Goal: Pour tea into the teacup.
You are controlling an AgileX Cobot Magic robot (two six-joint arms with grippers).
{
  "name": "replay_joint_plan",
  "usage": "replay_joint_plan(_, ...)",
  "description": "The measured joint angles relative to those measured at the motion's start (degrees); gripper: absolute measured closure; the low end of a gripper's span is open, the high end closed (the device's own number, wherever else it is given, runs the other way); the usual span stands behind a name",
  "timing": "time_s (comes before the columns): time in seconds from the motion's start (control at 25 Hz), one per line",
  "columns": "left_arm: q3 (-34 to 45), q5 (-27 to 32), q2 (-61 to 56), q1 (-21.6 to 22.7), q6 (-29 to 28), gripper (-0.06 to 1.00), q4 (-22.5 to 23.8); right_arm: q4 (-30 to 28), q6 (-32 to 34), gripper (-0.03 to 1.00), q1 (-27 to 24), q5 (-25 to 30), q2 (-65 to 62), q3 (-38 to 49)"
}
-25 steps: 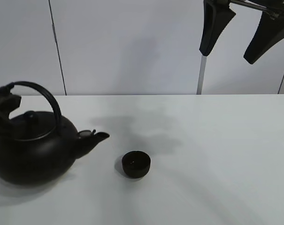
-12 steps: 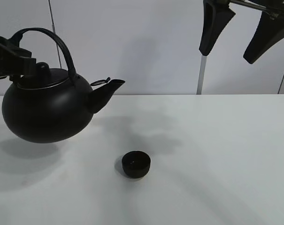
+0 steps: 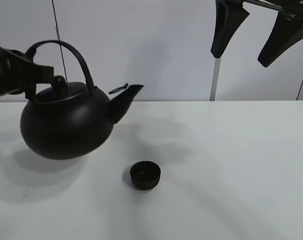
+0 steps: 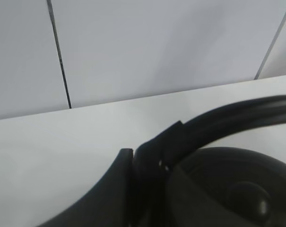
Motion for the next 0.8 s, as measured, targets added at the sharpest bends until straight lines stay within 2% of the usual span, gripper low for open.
replay_joint_plan(0.16, 0.0, -4.0, 5.0, -2.2, 0.9, 0.85, 0.1, 0.0, 0.0, 0.42, 0.0, -0.1, 0.0, 0.0)
replay_joint_plan(0.48, 0.0, -9.2, 7.9, -3.1, 8.7, 0.85, 0.2, 0.0, 0.0, 0.42, 0.0, 0.0, 0.0, 0.0)
replay_joint_plan(0.8, -0.3, -10.0, 8.0, -3.1, 9.7, 0.85, -0.3, -0.2, 0.0, 0.42, 0.0, -0.1, 0.0, 0.0)
